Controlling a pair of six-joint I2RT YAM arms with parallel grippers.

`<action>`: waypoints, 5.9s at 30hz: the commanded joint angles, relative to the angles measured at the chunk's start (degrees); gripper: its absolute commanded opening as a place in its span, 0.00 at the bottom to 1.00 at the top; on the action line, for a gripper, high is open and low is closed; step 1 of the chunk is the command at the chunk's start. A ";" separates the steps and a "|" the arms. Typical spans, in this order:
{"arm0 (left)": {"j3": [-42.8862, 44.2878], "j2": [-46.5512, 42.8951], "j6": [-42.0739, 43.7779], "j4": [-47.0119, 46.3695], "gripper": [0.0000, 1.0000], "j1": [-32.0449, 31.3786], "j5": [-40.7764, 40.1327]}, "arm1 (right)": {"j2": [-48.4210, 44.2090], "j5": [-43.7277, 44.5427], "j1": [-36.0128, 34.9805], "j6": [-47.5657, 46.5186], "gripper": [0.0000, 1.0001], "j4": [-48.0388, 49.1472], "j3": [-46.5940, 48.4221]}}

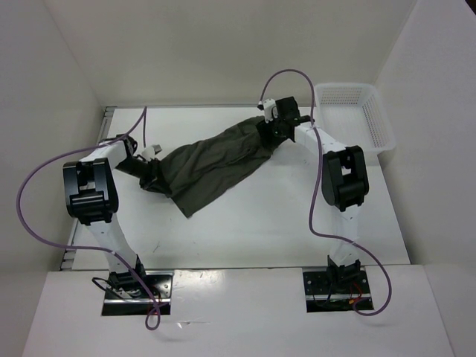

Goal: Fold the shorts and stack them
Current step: Fold the shorts

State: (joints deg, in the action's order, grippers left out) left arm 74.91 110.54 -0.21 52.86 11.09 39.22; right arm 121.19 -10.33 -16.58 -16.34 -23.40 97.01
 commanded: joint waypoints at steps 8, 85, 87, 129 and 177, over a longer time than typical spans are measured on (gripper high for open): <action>3.13 -6.52 0.21 4.89 0.68 -0.37 1.82 | -5.35 -1.36 2.25 1.39 0.95 1.16 -1.39; -6.63 -8.86 0.21 -22.80 0.75 -1.16 -17.25 | -28.03 -21.23 -6.44 5.18 0.62 -1.57 -39.62; -5.84 -7.54 0.21 -22.80 0.75 -1.16 -17.25 | -26.36 -19.91 -6.97 5.70 0.62 -0.43 -39.62; 1.20 -19.66 0.21 -13.31 0.00 -1.25 -11.89 | -25.48 17.62 -1.18 2.45 0.00 14.51 -23.10; -11.11 -14.92 0.21 -1.80 0.44 -2.57 -23.49 | -35.23 -7.87 -2.32 -46.77 0.89 -35.93 -31.20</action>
State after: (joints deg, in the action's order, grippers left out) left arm 63.07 95.74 -0.21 50.43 8.05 16.93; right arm 89.25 -18.81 -18.50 -63.53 -59.29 61.08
